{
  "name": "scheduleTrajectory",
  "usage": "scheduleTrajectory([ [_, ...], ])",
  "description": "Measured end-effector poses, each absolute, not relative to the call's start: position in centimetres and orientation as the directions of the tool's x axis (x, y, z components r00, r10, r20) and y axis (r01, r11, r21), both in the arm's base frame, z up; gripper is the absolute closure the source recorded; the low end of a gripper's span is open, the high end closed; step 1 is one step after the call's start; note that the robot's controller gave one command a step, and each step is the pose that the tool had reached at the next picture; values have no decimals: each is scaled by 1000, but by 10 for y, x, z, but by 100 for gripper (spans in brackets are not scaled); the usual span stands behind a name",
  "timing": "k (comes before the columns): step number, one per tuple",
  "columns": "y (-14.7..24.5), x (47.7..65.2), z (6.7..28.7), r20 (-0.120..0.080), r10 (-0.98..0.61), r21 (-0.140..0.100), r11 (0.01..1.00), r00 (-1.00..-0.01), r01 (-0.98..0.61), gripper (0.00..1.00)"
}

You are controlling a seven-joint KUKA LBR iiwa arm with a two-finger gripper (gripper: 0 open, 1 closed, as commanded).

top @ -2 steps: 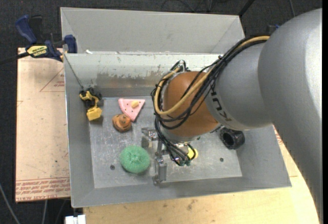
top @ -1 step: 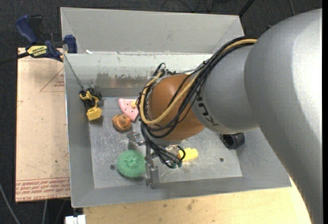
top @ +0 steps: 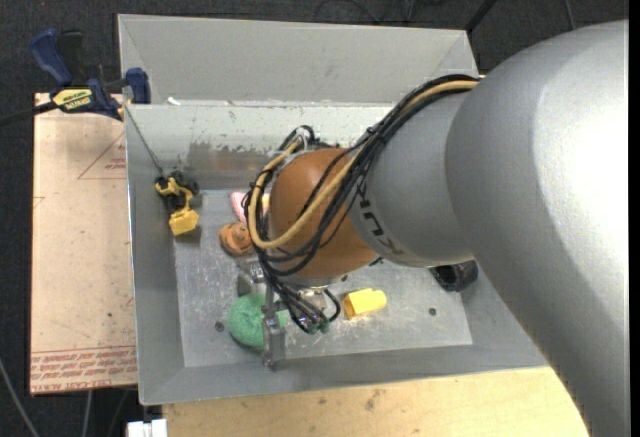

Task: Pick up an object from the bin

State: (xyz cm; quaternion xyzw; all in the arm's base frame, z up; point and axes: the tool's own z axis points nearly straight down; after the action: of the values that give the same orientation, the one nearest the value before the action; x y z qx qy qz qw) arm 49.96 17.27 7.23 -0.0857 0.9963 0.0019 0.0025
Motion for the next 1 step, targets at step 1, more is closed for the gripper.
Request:
scheduleTrajectory([
  [1,167,486,70,-1,-217,2,976,-976,-217,100],
])
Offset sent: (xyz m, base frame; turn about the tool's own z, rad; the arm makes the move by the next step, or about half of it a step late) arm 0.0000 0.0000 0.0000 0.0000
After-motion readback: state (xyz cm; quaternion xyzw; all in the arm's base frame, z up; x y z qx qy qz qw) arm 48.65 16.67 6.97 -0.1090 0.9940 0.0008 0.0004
